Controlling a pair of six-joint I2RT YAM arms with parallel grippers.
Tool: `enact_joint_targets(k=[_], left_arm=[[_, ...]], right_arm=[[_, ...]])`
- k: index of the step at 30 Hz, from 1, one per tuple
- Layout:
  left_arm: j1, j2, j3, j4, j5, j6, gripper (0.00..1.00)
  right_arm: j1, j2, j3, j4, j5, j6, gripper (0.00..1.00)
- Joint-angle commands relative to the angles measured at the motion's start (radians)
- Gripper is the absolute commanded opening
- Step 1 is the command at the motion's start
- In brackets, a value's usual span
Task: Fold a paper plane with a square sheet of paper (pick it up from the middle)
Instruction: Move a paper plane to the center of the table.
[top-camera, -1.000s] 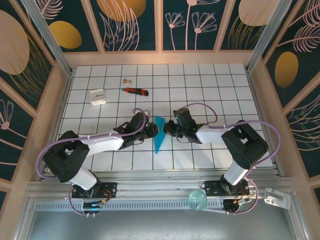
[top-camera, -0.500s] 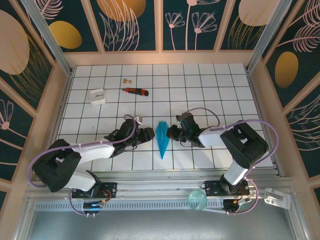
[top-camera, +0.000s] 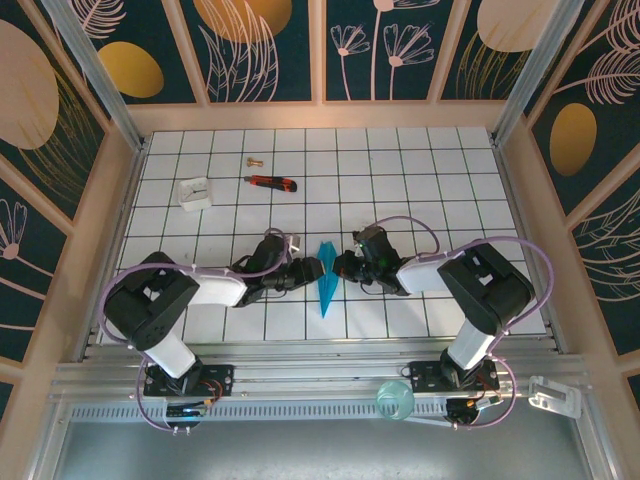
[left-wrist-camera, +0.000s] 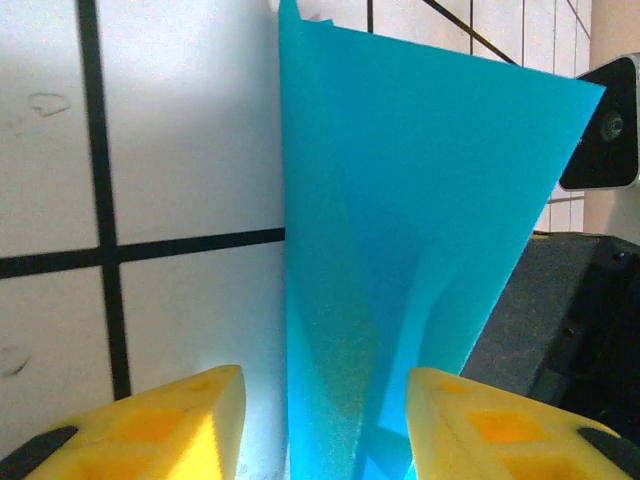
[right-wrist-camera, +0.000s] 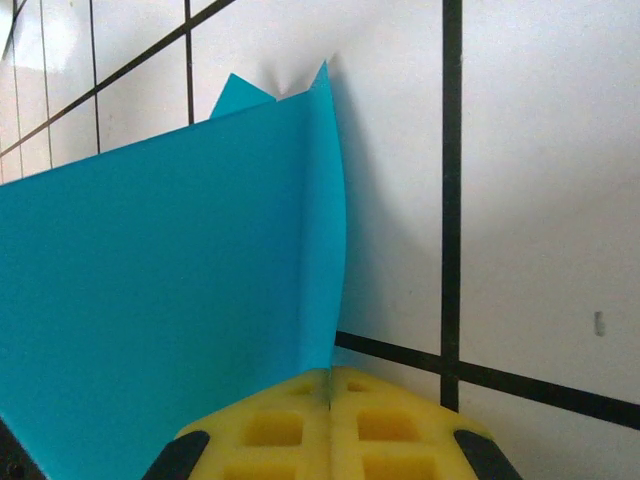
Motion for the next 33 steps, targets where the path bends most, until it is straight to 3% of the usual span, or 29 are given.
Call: enact_joint_targets(k=[1, 9, 12, 25, 33], left_arm=[[0.008, 0.028, 0.035, 0.019, 0.004, 0.014, 0.39], [0.022, 0.046, 0.032, 0.028, -0.036, 0.022, 0.06], [0.037, 0.018, -0.004, 0.052, -0.06, 0.004, 0.01], [0.038, -0.02, -0.084, 0.12, -0.132, -0.101, 0.0], [0.039, 0.004, -0.079, 0.152, -0.117, -0.116, 0.02]], right_arm=[[-0.005, 0.014, -0.009, 0.021, -0.007, 0.007, 0.0], [-0.023, -0.006, -0.013, -0.012, -0.002, -0.016, 0.0], [-0.042, -0.033, -0.03, -0.014, -0.003, -0.021, 0.0], [-0.073, -0.056, -0.046, -0.006, -0.009, -0.015, 0.0], [-0.072, -0.022, -0.045, 0.035, -0.023, 0.009, 0.01]])
